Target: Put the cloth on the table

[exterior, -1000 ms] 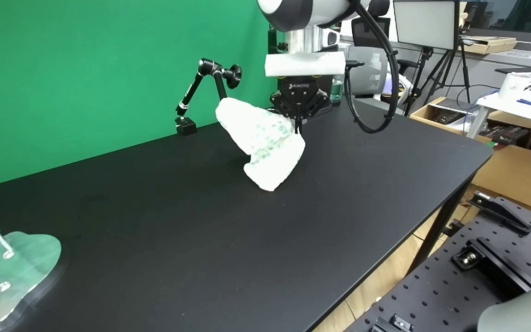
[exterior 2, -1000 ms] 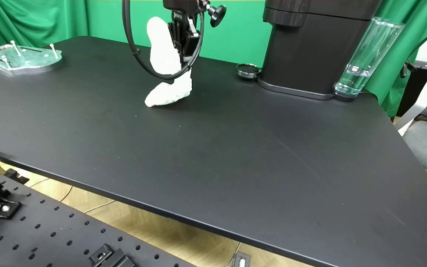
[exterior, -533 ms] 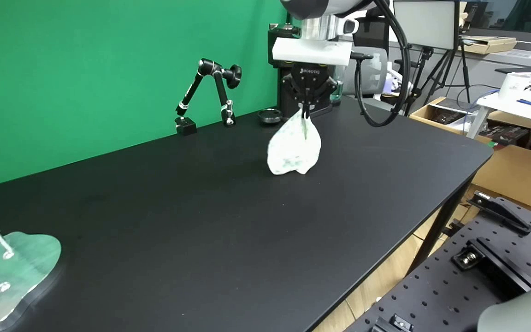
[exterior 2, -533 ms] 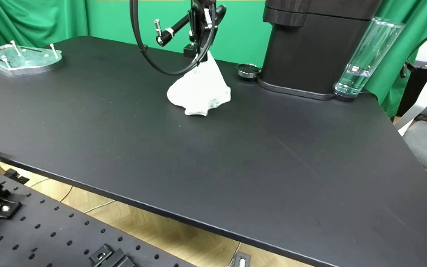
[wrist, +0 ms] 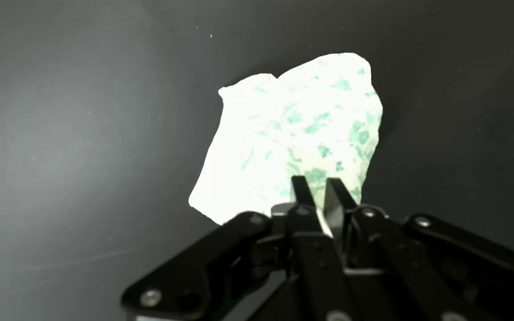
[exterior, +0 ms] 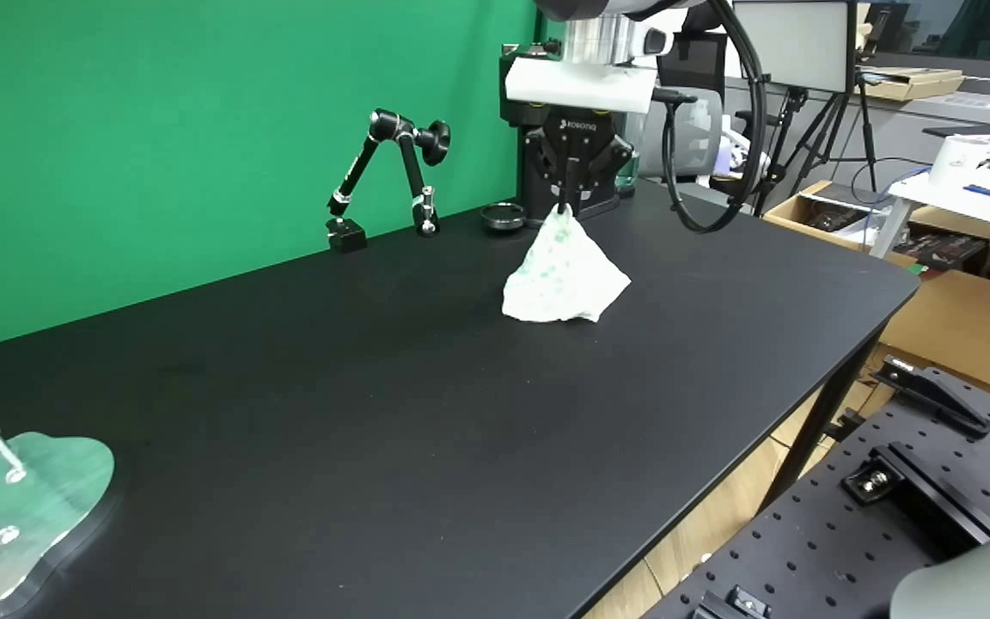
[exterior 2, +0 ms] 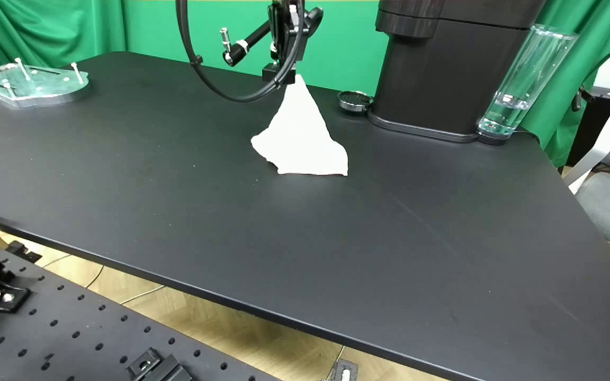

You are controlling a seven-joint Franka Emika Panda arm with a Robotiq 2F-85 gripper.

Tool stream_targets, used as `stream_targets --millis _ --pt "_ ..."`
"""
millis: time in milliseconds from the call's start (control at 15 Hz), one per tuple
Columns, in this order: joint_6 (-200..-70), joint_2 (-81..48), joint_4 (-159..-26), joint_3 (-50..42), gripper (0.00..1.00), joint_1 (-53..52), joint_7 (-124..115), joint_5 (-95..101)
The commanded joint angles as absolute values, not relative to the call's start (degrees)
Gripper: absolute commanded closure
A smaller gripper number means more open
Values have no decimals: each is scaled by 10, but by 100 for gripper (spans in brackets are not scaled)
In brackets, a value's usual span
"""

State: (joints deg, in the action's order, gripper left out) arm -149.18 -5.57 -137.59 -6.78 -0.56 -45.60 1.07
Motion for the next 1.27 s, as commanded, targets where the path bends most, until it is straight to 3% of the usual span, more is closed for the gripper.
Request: stream_targets --millis 0,533,1200 --pt "-1448 -43 -1371 -51 52 -4 -442 0" --pt "-1305 -15 -1362 -17 1 -13 -301 35" --pt "-1191 11 -1335 3 0 -11 -175 15"
